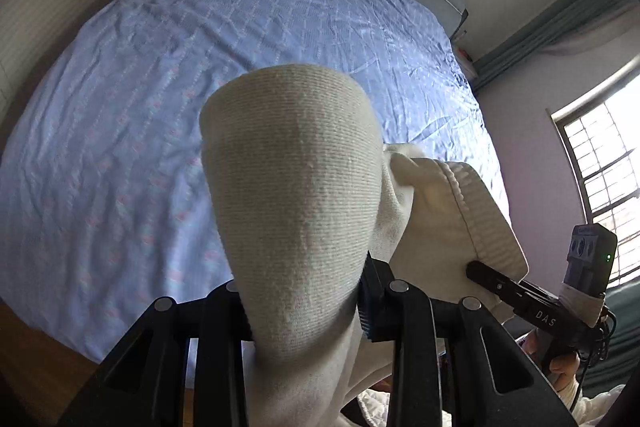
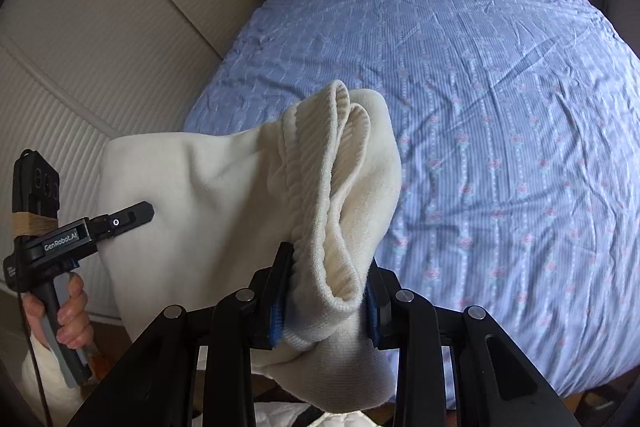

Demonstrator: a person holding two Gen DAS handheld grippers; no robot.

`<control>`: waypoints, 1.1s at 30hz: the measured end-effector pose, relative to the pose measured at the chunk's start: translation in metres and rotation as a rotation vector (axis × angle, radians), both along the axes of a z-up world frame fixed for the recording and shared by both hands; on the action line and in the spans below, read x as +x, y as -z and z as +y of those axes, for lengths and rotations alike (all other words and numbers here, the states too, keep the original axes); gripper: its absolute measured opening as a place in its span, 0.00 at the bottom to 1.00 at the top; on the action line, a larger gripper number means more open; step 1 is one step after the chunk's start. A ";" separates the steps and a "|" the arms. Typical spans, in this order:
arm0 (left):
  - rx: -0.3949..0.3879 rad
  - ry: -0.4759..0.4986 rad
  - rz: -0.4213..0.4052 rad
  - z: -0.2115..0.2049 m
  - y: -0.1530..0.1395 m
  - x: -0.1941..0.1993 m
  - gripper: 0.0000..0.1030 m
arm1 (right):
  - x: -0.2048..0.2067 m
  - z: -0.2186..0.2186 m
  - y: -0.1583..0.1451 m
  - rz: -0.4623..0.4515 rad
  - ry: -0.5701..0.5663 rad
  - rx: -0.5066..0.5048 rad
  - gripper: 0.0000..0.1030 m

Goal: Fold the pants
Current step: 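Lift the folded trousers with both tools and carry them toward the bed edge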

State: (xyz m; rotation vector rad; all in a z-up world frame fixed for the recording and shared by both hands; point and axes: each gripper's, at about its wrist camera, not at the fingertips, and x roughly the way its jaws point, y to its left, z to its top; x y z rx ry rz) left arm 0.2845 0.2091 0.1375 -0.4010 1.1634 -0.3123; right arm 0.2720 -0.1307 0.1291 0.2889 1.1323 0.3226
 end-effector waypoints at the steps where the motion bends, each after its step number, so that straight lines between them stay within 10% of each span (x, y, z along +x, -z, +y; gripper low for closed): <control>1: 0.005 0.000 0.005 0.013 0.000 0.003 0.31 | 0.001 0.015 0.001 0.007 0.004 0.004 0.31; 18: 0.032 -0.050 0.049 0.172 0.022 0.062 0.31 | 0.053 0.188 0.022 0.065 -0.126 -0.003 0.31; 33: 0.039 0.071 0.132 0.201 0.100 0.236 0.31 | 0.173 0.234 0.092 0.167 -0.066 -0.039 0.31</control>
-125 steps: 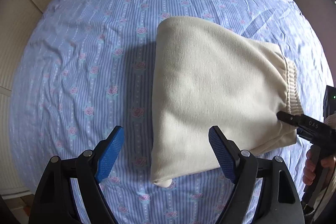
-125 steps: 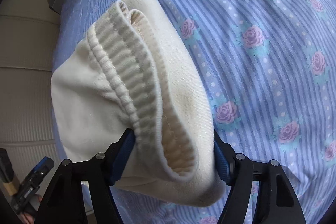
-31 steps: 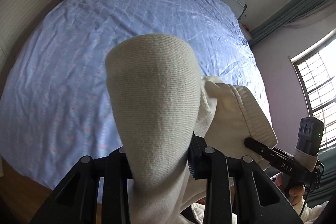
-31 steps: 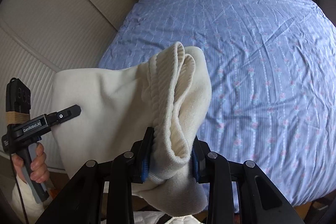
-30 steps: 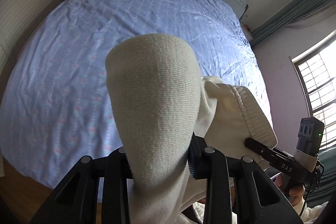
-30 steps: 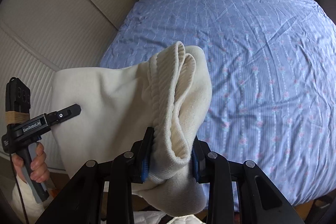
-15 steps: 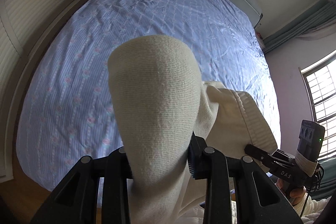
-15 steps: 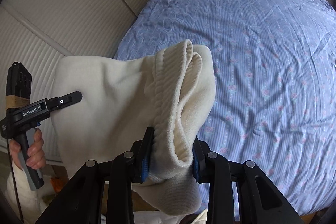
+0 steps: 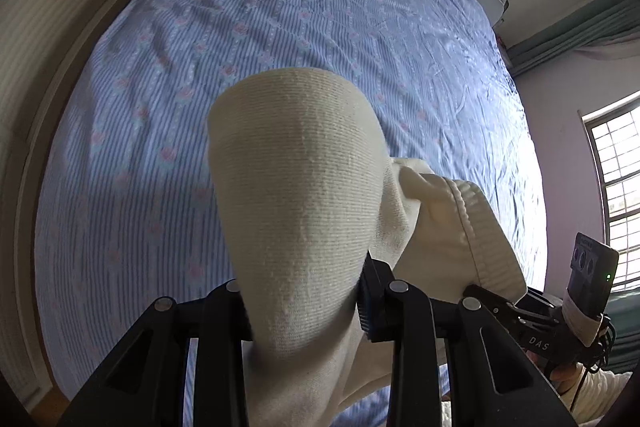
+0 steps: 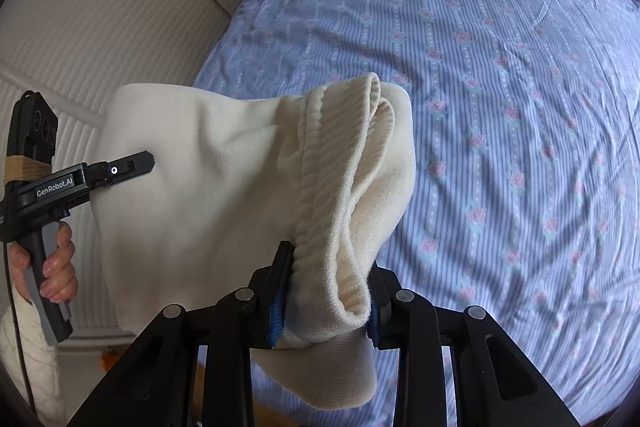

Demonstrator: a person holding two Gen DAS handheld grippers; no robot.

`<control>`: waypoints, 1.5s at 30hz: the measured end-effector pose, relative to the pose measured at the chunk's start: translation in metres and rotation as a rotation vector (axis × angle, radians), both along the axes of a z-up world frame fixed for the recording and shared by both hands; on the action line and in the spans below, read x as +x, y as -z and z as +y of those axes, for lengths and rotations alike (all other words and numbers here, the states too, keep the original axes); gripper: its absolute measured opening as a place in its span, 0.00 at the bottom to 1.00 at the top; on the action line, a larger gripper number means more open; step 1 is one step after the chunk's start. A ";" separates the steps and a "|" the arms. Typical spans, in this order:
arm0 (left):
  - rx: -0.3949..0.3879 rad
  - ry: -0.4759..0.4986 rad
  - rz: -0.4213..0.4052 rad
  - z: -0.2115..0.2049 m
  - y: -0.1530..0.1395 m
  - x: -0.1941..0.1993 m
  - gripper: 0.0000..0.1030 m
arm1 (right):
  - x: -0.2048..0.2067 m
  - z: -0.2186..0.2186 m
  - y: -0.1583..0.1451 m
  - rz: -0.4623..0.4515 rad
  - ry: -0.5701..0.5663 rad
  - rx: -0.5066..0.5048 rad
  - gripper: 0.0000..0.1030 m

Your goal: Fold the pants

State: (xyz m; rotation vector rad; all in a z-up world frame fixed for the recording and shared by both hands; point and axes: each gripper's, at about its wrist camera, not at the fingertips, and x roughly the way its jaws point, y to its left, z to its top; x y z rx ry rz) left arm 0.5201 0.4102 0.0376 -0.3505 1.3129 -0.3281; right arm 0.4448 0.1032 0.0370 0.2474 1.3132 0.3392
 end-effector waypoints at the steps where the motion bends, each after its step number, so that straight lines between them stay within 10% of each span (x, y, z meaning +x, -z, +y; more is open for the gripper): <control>1: 0.004 0.011 0.000 -0.001 0.005 0.011 0.31 | 0.011 0.003 0.005 0.005 0.003 -0.007 0.31; 12: 0.175 0.067 0.102 -0.020 0.066 0.092 0.37 | 0.077 0.008 0.070 0.091 0.028 -0.081 0.36; 19: 0.588 0.002 0.078 -0.014 0.062 0.082 0.71 | 0.070 -0.015 0.083 0.136 0.088 -0.173 0.57; 23: 0.678 0.056 -0.014 -0.029 0.031 0.051 0.74 | 0.065 -0.037 0.065 0.119 0.137 -0.161 0.57; 34: 0.580 0.072 -0.269 -0.104 -0.071 -0.087 0.94 | -0.038 -0.087 -0.035 -0.127 0.127 -0.198 0.80; 45: 0.385 0.083 -0.347 -0.212 -0.142 -0.209 0.95 | -0.161 -0.150 -0.130 -0.323 0.164 -0.289 0.85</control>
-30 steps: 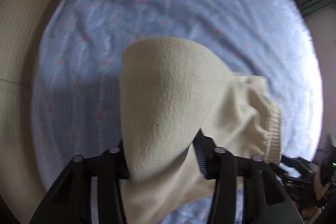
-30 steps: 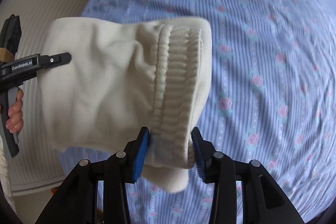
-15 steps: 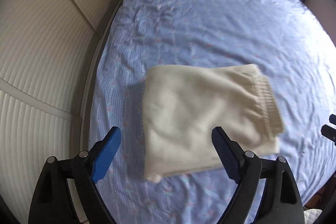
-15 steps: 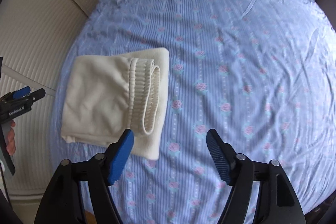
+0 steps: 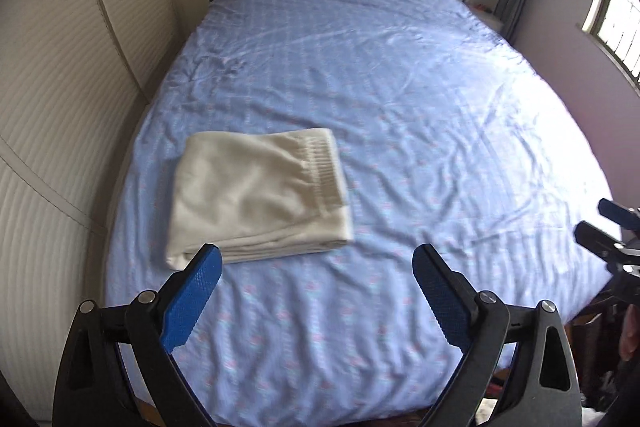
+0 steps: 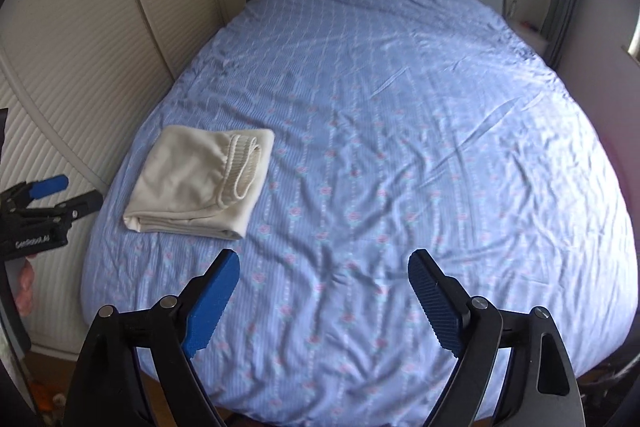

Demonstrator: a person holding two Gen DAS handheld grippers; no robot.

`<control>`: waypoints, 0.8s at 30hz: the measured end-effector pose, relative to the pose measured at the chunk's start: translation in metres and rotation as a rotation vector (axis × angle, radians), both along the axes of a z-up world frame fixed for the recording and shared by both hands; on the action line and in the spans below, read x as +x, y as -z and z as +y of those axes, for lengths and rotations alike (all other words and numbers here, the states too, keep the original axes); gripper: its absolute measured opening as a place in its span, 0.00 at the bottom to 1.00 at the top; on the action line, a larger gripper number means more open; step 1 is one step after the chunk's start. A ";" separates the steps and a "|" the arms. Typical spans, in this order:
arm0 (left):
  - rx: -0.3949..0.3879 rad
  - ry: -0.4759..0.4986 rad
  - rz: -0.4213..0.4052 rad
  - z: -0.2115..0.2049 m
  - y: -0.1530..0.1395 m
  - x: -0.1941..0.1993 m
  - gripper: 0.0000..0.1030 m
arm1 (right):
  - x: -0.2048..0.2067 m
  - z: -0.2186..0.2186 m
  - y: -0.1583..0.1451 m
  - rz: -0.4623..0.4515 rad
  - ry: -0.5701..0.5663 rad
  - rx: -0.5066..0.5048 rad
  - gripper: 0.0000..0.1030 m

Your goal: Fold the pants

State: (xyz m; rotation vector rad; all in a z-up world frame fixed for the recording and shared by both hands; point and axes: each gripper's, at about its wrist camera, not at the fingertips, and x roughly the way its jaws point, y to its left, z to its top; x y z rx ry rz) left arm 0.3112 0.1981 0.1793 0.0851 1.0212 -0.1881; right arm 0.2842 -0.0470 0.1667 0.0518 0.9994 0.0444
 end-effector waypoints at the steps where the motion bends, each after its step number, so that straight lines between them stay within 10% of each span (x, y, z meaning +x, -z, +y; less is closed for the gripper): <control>1: 0.001 0.003 -0.022 -0.012 -0.008 -0.009 0.95 | -0.009 -0.008 -0.006 -0.017 0.004 0.004 0.85; 24: 0.058 0.029 -0.270 -0.259 -0.070 -0.185 0.97 | -0.177 -0.224 -0.073 -0.188 0.026 -0.005 0.85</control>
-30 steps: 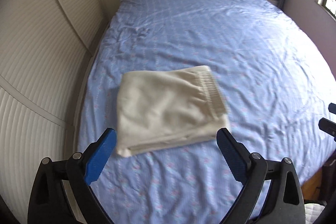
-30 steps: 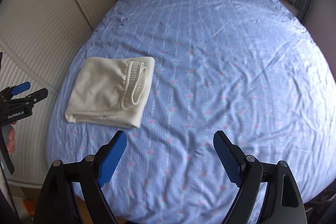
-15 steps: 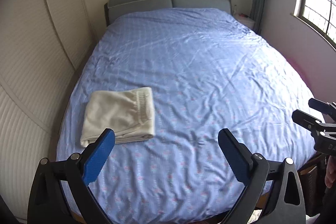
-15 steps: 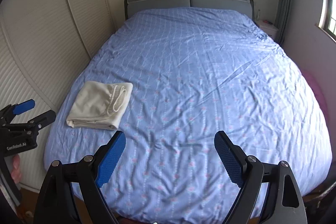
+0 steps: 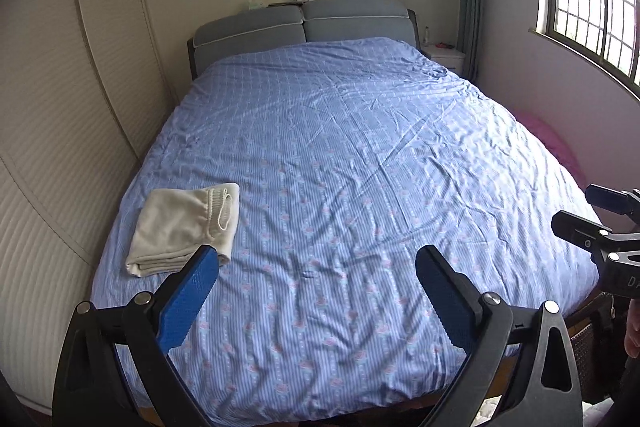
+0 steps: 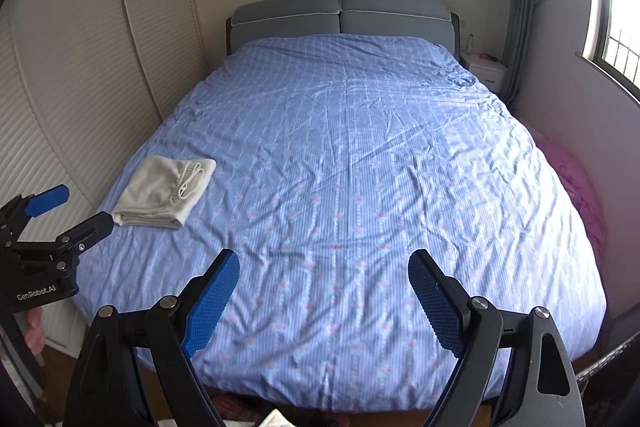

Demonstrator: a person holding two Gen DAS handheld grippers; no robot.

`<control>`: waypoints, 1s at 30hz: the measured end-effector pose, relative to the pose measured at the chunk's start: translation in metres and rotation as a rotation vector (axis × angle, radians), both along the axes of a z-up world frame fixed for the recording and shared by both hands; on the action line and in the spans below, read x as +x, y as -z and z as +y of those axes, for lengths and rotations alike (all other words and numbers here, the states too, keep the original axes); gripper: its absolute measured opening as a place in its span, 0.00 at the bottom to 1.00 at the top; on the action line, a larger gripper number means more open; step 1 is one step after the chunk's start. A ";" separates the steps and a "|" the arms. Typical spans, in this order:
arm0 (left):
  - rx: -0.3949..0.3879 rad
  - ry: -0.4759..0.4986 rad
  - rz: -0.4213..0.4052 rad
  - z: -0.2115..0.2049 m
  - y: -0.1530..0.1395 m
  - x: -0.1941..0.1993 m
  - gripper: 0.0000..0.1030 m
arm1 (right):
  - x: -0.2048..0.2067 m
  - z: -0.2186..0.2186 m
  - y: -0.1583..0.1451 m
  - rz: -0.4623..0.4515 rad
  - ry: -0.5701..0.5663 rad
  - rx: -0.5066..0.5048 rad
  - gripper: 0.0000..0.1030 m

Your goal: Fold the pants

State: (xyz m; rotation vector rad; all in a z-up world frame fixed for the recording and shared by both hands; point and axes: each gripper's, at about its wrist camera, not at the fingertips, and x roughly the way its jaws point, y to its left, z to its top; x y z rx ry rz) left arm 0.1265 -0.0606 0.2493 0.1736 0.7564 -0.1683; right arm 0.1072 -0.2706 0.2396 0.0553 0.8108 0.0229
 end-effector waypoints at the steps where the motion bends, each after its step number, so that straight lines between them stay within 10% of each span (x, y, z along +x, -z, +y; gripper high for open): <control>1: 0.000 -0.004 -0.003 -0.004 -0.001 -0.005 0.97 | -0.004 -0.005 0.000 -0.003 -0.005 0.002 0.85; 30: -0.034 -0.049 -0.042 -0.019 -0.021 -0.035 1.00 | -0.039 -0.030 -0.014 -0.077 -0.021 0.048 0.85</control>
